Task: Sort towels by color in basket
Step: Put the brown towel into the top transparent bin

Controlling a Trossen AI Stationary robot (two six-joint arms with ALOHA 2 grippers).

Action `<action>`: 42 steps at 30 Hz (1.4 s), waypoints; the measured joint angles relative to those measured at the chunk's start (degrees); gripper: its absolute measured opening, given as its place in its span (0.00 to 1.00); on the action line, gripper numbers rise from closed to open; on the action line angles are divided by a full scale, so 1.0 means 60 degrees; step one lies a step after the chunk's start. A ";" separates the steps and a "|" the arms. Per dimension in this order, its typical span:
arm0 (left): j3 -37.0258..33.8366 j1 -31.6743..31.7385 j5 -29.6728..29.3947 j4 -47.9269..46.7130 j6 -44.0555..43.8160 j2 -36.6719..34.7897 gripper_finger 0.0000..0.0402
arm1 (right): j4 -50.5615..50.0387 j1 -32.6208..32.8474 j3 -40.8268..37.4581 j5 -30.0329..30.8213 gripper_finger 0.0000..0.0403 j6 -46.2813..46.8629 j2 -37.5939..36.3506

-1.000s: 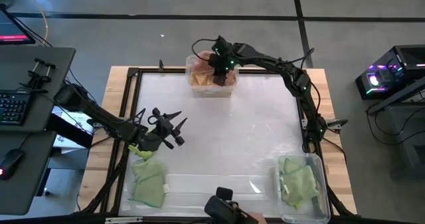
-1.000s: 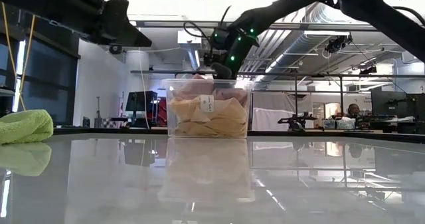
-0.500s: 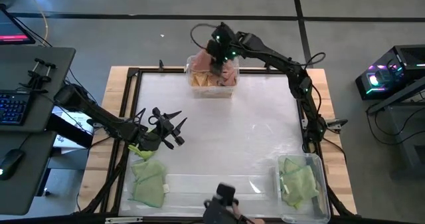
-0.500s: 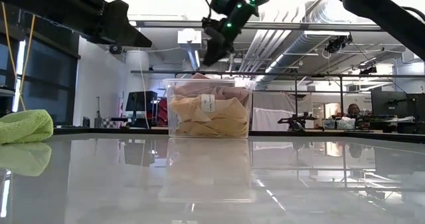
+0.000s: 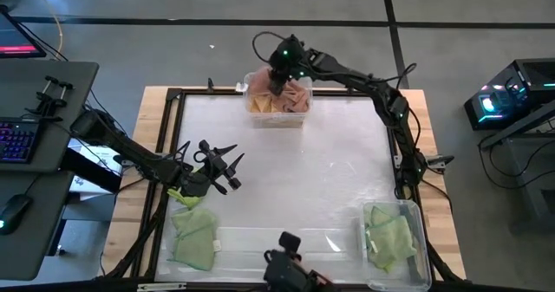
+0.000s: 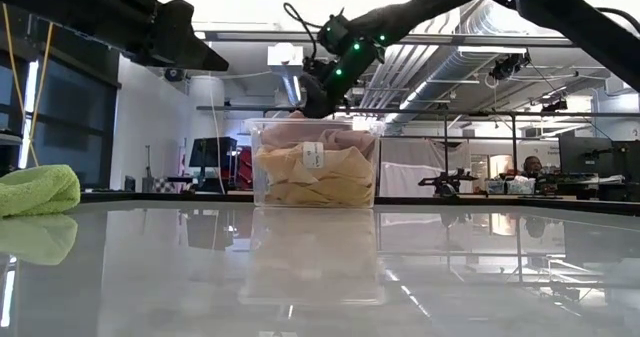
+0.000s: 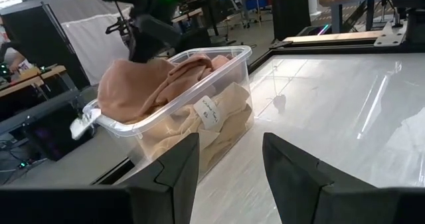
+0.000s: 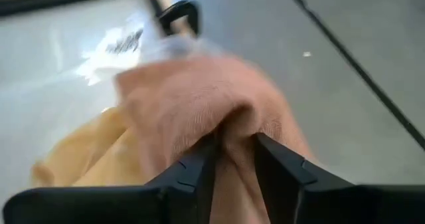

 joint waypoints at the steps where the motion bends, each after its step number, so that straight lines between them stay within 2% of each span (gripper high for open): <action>1: 0.0000 0.0000 0.0000 0.0000 0.0000 0.0000 0.38 | -0.0029 0.0043 -0.0110 -0.0171 0.24 -0.0167 0.0000; 5: 0.0000 0.0000 0.0000 -0.0003 -0.0001 0.0000 0.38 | -0.0739 0.0171 -0.0329 -0.0700 0.22 -0.0844 0.0000; 9: 0.0000 0.0000 0.0000 -0.0007 0.0093 0.0000 0.38 | -0.1172 0.0335 -0.0522 -0.0772 0.21 -0.1354 0.0000; 16: 0.0000 0.0000 0.0004 -0.0033 0.0146 0.0000 0.38 | -0.0786 0.0233 -0.1391 -0.0666 0.21 -0.1307 -0.0042; 23: 0.0000 0.0000 0.0004 -0.0059 0.0241 0.0000 0.38 | -0.0635 0.0199 -0.1528 -0.0762 0.24 -0.1329 -0.0142; 28: 0.0000 0.0000 0.0004 -0.0084 0.0248 0.0000 0.38 | -0.0937 0.0195 -0.1568 -0.0917 0.30 -0.1316 -0.0796; 35: 0.0000 0.0000 0.0005 -0.0076 0.0218 0.0000 0.38 | -0.2398 0.0195 -0.1553 -0.0911 0.31 -0.1520 -0.2155; 39: 0.0000 0.0000 0.0007 -0.0066 0.0146 0.0000 0.38 | -0.1327 0.0159 -0.1535 -0.0947 0.31 -0.0798 -0.2372; 42: 0.0000 0.0000 0.0007 -0.0069 0.0145 0.0000 0.38 | -0.0233 0.0110 -0.1535 -0.0979 0.30 0.0002 -0.1932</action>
